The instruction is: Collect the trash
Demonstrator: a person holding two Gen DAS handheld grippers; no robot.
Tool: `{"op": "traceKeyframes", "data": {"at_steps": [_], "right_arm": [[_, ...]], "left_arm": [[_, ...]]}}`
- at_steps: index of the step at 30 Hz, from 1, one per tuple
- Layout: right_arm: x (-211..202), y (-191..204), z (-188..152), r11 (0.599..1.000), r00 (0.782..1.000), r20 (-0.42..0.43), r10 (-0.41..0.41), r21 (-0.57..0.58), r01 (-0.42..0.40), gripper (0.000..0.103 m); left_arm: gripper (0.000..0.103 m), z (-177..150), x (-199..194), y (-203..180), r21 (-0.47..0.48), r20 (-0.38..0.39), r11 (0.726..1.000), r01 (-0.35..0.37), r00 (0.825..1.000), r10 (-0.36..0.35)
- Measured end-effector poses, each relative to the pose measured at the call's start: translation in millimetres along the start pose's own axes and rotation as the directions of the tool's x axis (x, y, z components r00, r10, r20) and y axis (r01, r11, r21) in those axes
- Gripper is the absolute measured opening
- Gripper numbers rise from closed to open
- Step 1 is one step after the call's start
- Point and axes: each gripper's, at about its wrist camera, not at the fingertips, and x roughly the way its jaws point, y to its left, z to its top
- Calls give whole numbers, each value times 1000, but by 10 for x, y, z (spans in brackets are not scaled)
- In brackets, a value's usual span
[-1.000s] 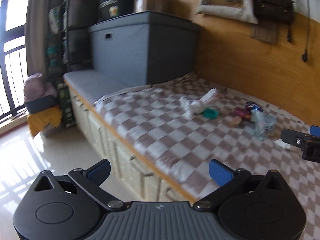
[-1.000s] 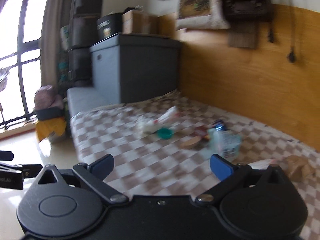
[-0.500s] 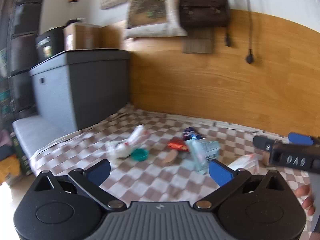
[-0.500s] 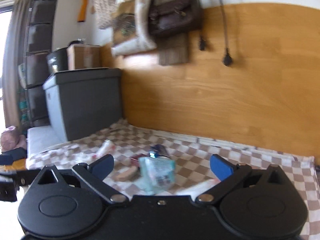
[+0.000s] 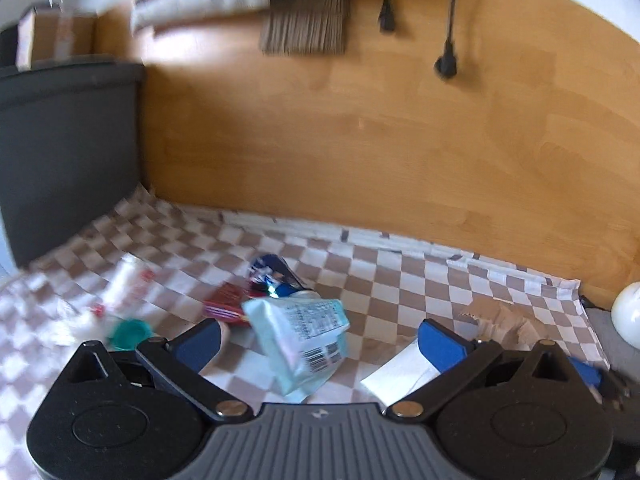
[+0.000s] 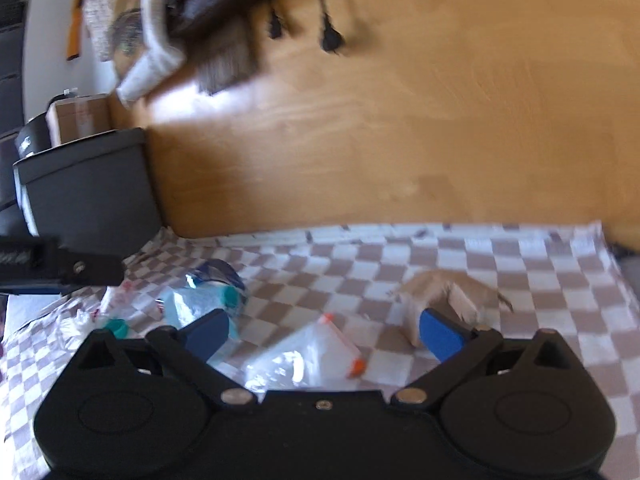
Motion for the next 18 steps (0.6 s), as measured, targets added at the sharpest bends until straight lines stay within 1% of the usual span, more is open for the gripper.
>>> {"op": "traceKeyframes", "data": {"at_steps": [2, 3, 5, 9, 11, 12, 14, 15, 17, 18], "right_arm": [[108, -70, -43, 999, 1000, -22, 22, 31, -21, 87], [147, -90, -61, 998, 999, -28, 35, 45, -33, 85], [229, -107, -89, 996, 997, -30, 66, 60, -64, 77], [360, -92, -129, 991, 993, -34, 117, 77, -114, 68], [414, -71, -151, 988, 990, -49, 134, 82, -130, 61], [438, -64, -158, 987, 988, -58, 142, 81, -137, 59], [468, -53, -188, 984, 983, -79, 166, 73, -160, 49], [478, -49, -194, 983, 980, -88, 177, 71, -171, 46], [486, -37, -204, 978, 973, -107, 204, 74, -197, 38], [484, -30, -208, 975, 969, -113, 218, 74, -210, 36]], "left_arm": [[103, 32, 258, 6, -35, -38, 999, 9, 999, -10], [103, 42, 388, 6, -51, -59, 999, 12, 998, -15], [103, 50, 628, 17, -87, -96, 996, 15, 995, -24], [103, 14, 983, 41, -168, -138, 986, 13, 990, -37], [103, 0, 1126, 36, -181, -156, 983, 6, 987, -35], [103, -4, 1187, 23, -176, -163, 984, -7, 986, -23], [103, -3, 1290, -5, -159, -166, 987, -32, 986, 5], [103, -1, 1339, -18, -152, -166, 987, -46, 986, 21], [103, -2, 1422, -40, -143, -170, 986, -87, 983, 62], [103, -4, 1448, -33, -145, -174, 984, -107, 981, 81]]}}
